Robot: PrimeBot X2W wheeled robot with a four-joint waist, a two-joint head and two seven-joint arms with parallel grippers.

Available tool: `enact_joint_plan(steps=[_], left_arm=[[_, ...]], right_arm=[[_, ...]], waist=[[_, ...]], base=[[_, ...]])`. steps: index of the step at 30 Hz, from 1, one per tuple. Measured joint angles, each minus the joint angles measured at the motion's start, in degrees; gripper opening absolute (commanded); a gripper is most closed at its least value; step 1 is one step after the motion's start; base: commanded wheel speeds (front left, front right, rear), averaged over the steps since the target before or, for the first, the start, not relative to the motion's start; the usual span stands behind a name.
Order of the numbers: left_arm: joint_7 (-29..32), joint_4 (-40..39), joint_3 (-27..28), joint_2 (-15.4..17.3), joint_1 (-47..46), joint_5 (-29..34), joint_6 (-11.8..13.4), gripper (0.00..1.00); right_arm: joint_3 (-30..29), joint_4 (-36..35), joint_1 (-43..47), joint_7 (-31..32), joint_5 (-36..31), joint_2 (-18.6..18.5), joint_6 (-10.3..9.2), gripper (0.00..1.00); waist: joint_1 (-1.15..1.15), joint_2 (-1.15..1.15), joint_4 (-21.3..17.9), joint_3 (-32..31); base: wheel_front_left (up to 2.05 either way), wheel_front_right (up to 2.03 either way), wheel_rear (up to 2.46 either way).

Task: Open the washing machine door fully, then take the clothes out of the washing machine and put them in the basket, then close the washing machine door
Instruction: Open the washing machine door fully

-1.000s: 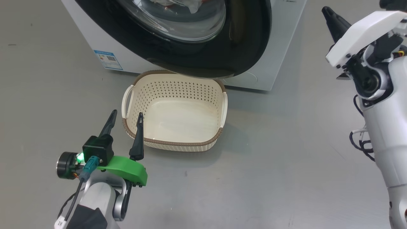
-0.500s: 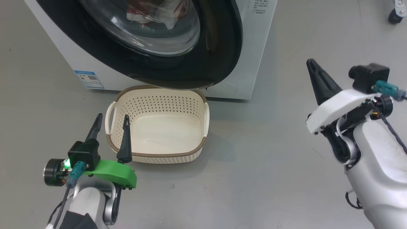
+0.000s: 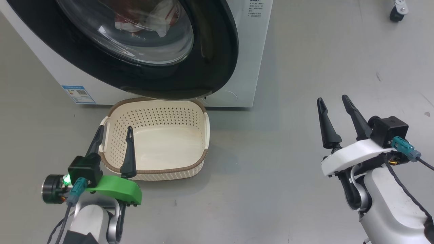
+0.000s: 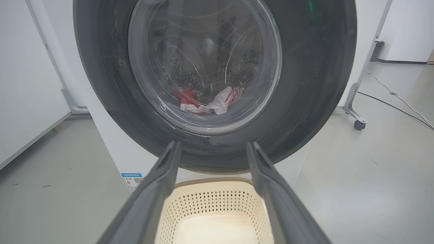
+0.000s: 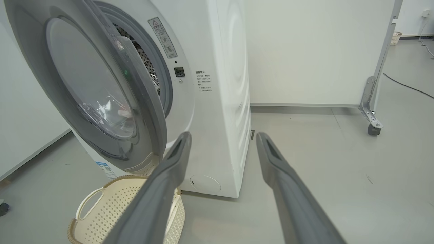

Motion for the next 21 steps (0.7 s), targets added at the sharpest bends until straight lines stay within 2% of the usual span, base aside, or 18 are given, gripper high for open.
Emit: enact_joint_plan(steps=[8,21], left_arm=[[0.0,-0.3,0.0,0.0,0.0,0.7,0.0,1.00],[0.0,-0.3,0.2,-0.1,0.2,0.9,-0.2,1.00]], right_arm=[[-0.4,-0.6,1.5,-0.2,-0.8,0.2,-0.96,1.00],[-0.8,-2.0,2.5,-0.4,-2.2,0.6,-0.99,1.00]], waist=[[0.00,0.00,-0.2,0.1],[0.00,0.00,0.2,0.2]], base=[[0.00,0.00,0.00],[0.00,0.00,0.00]])
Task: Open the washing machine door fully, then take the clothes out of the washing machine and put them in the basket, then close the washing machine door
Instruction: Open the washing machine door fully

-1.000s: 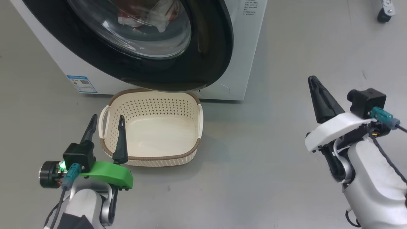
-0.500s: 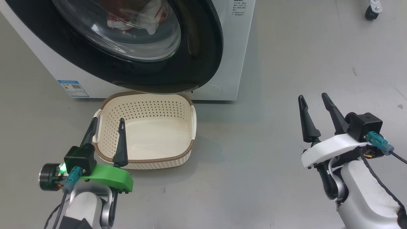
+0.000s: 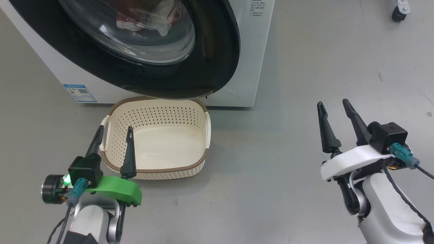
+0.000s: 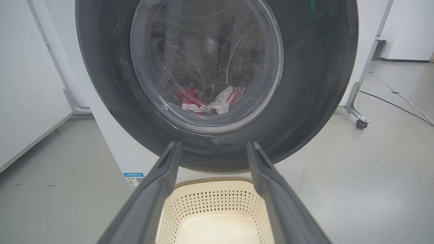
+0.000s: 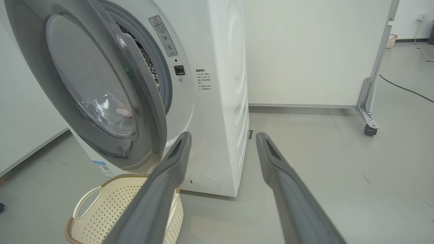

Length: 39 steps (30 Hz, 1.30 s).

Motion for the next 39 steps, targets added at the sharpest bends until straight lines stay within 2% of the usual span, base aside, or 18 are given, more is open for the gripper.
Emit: enact_joint_plan(steps=[39], left_arm=[[0.0,0.1,0.4,-0.2,1.8,0.9,-1.0,1.00]], right_arm=[[-1.5,-1.5,2.3,-0.5,-2.1,1.3,0.12,1.00]], waist=[[0.00,0.00,0.0,-0.9]], base=[[0.00,0.00,0.00]])
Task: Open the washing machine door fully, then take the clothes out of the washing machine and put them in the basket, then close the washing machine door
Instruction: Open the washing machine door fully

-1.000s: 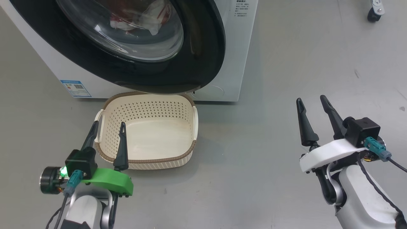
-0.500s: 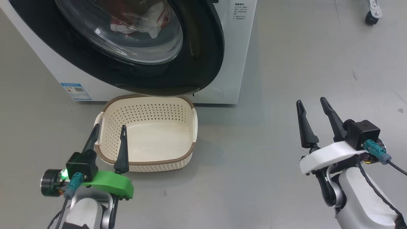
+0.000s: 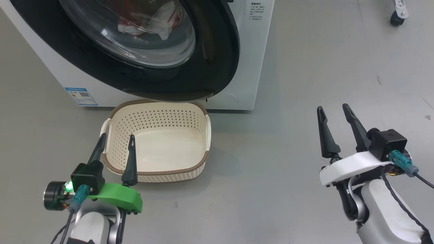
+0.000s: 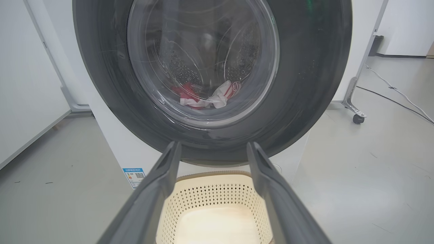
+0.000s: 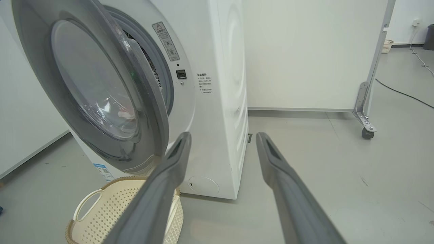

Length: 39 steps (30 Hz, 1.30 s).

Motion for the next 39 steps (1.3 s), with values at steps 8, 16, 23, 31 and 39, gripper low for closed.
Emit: enact_joint_plan(steps=[8,16,23,31,39], left_arm=[[0.0,0.0,0.3,-0.1,0.0,0.2,0.0,1.00],[0.0,0.0,0.7,-0.1,0.0,0.6,-0.2,1.00],[0.0,0.0,0.7,-0.2,0.0,0.9,-0.4,1.00],[0.0,-0.4,0.5,-0.3,0.0,0.9,-0.5,1.00],[0.0,-1.0,0.3,-0.3,-0.3,0.9,-0.8,1.00]], right_arm=[[-0.5,-0.2,0.0,0.0,0.0,0.5,0.03,1.00],[-1.0,-0.4,0.0,0.0,-0.4,0.9,0.52,1.00],[-1.2,-0.8,0.0,0.0,-0.5,1.3,0.53,1.00],[-1.6,-1.3,0.0,0.0,-1.1,0.8,0.54,0.36],[-1.0,-1.9,-2.3,0.4,-1.6,-0.1,1.75,0.00]], waist=[[0.00,0.00,0.0,0.4],[0.00,0.00,0.0,0.7],[0.00,0.00,0.1,1.2],[0.00,0.00,0.8,2.6],[0.00,0.00,1.5,4.8]], base=[[0.00,0.00,0.00],[0.00,0.00,0.00],[0.00,0.00,0.00],[0.00,0.00,0.00],[0.00,0.00,0.00]])
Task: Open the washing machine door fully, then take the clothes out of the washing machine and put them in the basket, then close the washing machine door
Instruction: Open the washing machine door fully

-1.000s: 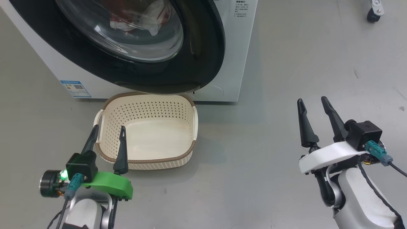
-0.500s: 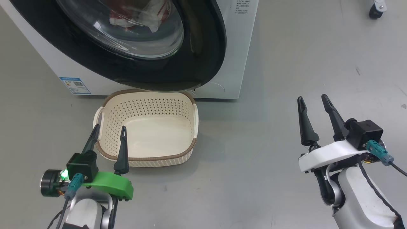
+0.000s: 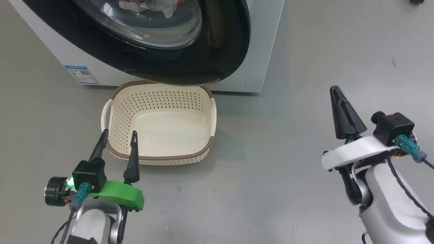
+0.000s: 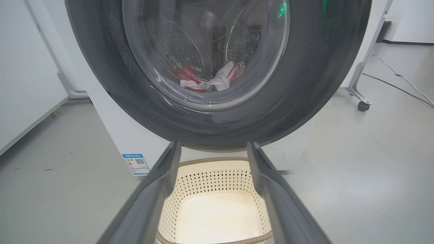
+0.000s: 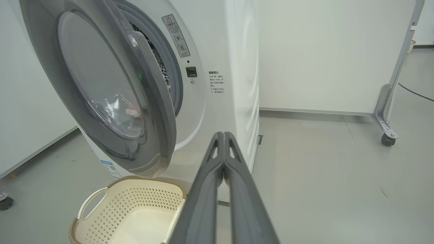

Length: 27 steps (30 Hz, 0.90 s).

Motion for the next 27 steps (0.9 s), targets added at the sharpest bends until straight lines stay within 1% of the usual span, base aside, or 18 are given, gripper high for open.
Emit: enact_joint_plan(steps=[4,7,9,13,18,19,21,22,24,27], left_arm=[[0.0,-0.4,-1.0,-0.1,-1.3,0.0,-0.3,1.00],[0.0,-0.7,-1.3,-0.2,-2.3,0.0,-0.5,1.00],[0.0,-0.7,-1.7,-0.2,-2.7,0.0,-0.6,1.00],[0.0,-0.8,-2.7,-0.3,-4.1,0.0,-0.8,1.00],[0.0,-0.8,-3.4,-0.3,-5.6,0.0,-1.2,1.00],[0.0,-0.8,-3.4,-0.3,-5.6,0.0,-1.2,1.00],[0.0,-0.8,-3.9,-0.4,-6.1,-0.2,-1.2,1.00],[0.0,-0.8,-4.1,-0.4,-6.2,-0.5,-1.2,1.00],[0.0,-0.7,-4.5,-0.5,-6.4,-1.1,-1.2,1.00],[0.0,-0.7,-5.1,-0.5,-6.8,-2.1,-1.2,1.00]], right_arm=[[-0.8,-0.9,-4.6,3.3,2.7,-0.6,0.77,0.00],[-2.1,-1.2,-7.2,6.5,7.0,-0.2,0.81,0.00],[-3.2,-1.4,-9.1,8.9,10.0,0.2,1.26,0.00],[-4.8,-1.5,-13.7,14.5,15.6,0.2,1.31,0.00],[-7.1,-1.0,-19.2,21.9,23.3,1.1,1.31,0.00],[-7.1,-1.0,-19.2,21.9,23.3,1.1,1.31,0.00],[-8.3,-0.3,-21.3,24.5,26.1,1.5,1.29,0.00],[-8.9,0.0,-22.3,25.9,27.8,1.9,1.16,0.00],[-10.1,0.7,-24.2,28.4,31.0,2.7,0.18,0.00],[-11.2,1.8,-26.9,31.8,33.7,3.0,-1.32,0.00]], waist=[[0.00,0.00,0.6,1.8],[0.00,0.00,1.0,3.1],[0.00,0.00,1.3,4.0],[0.00,0.00,2.1,6.0],[0.00,0.00,3.3,8.4],[0.00,0.00,3.3,8.4],[0.00,0.00,4.0,9.2],[0.00,0.00,4.3,9.5],[0.00,0.00,4.9,10.2],[0.00,0.00,5.9,11.0]], base=[[0.00,0.00,0.00],[0.00,0.00,0.00],[0.00,0.00,0.00],[0.00,0.00,0.00],[0.00,0.00,0.00],[0.00,0.00,0.00],[0.00,0.00,0.00],[0.00,0.00,0.00],[0.00,0.00,0.00],[0.00,0.00,0.00]])
